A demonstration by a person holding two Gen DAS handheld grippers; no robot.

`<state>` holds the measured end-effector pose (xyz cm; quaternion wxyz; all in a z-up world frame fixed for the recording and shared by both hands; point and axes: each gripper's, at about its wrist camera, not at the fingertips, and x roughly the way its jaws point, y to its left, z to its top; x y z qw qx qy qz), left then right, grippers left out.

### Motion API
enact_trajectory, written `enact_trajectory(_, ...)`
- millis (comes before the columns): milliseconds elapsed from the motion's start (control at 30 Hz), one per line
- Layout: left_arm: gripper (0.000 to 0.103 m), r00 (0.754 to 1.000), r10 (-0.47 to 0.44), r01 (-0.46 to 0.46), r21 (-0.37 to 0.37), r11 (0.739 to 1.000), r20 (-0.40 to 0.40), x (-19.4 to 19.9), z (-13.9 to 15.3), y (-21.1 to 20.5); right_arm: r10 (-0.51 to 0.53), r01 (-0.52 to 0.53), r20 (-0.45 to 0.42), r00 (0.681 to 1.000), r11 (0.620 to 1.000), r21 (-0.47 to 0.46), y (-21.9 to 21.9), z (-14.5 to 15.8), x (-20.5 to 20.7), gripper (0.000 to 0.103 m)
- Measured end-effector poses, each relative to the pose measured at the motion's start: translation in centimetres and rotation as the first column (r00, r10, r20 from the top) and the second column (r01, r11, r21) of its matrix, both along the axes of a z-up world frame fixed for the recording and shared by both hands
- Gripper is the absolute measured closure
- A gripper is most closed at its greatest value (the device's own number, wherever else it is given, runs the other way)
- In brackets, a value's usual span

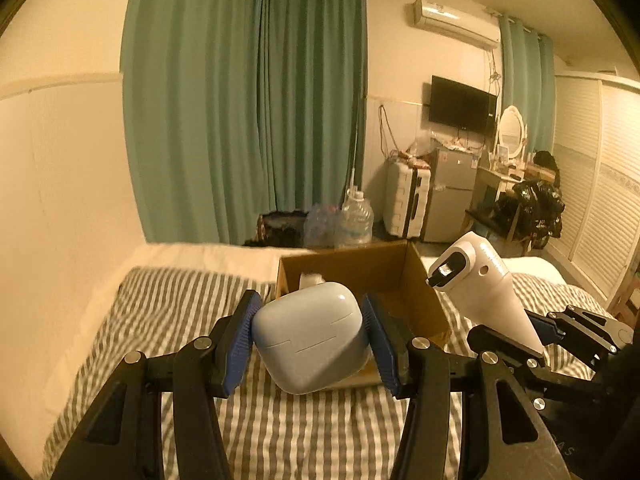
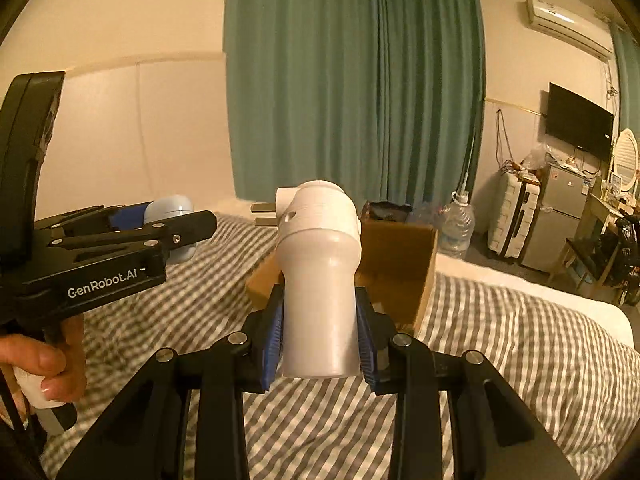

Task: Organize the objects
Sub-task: 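Carry the earbud case and plug adapter into the box and open both grippers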

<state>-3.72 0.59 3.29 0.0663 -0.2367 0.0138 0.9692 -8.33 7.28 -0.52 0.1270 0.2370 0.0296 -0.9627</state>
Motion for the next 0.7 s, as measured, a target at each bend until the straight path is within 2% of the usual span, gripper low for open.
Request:
enact_trajectory(200, 0.049, 1.0, -0.016, 0.016, 0.001, 1.0, 0.005, -4.4, 0.2, 1.4, -0.026, 0.026, 0.01, 1.0, 1.0, 0.0, 1.8, 1.0, -3.0, 0.071)
enact_trajectory(333, 0.049, 1.0, -0.023, 0.023, -0.009, 1.0, 0.02, -7.9, -0.8, 2.4, -0.032, 0.031, 0.022, 0.999, 0.999, 0.023, 2.6, 0.3, -5.6, 0.071)
enact_trajectory(700, 0.049, 0.994, -0.016, 0.018, -0.018, 1.0, 0.106, -13.3, -7.0, 2.3, -0.001, -0.002, 0.089, 0.996, 1.0, 0.023, 3.4, -3.2, -11.4, 0.071)
